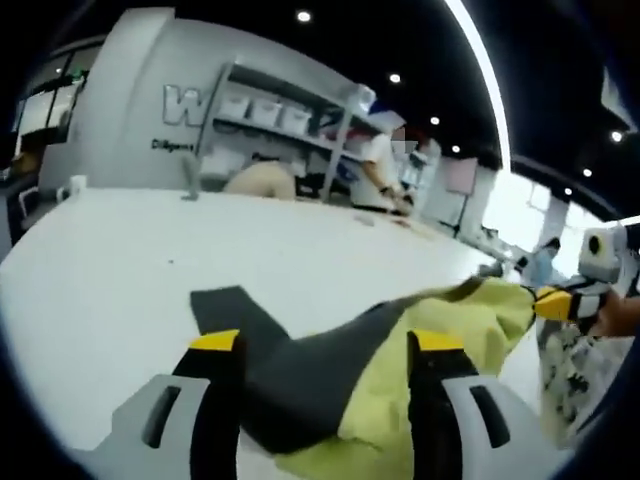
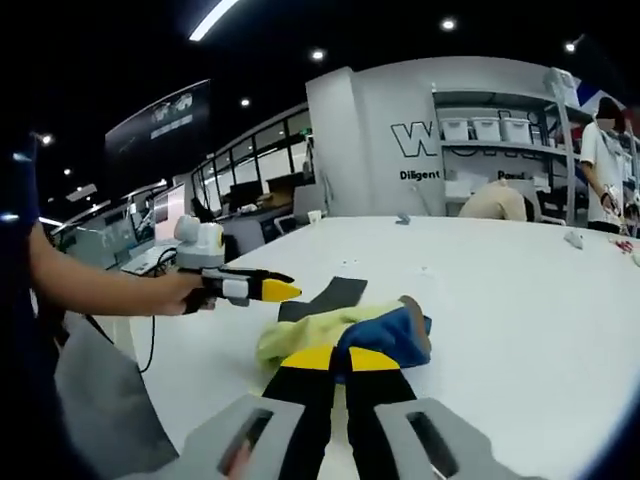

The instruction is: Fold the garment on the visible template until the final outline fits inside the template.

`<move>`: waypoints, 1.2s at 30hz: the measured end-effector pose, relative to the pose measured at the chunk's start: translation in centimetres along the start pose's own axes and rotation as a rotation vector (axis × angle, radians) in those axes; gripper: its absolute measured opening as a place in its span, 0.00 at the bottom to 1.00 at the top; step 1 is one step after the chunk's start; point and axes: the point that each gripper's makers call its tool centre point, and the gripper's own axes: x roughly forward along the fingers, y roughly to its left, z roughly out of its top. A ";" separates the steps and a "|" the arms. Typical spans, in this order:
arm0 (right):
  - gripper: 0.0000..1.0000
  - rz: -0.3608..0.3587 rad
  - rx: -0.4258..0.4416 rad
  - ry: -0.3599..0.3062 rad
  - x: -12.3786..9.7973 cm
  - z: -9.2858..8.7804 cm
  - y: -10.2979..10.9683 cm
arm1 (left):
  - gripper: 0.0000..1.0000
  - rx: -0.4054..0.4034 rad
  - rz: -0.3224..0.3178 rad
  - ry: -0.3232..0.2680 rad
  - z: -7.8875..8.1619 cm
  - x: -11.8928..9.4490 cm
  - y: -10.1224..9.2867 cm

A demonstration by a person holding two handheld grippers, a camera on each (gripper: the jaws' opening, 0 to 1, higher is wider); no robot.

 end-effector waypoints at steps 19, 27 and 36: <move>0.00 -0.088 0.115 0.027 -4.0 -3.3 -0.6 | 0.31 0.103 -0.062 0.261 -7.1 6.9 -0.9; 0.00 -0.101 0.134 0.020 -4.0 -3.4 -0.7 | 0.16 0.225 -0.029 0.305 -8.2 6.7 0.4; 0.00 -0.111 0.150 0.015 -4.1 -3.6 -0.8 | 0.00 0.412 -0.049 0.315 -8.2 6.4 0.2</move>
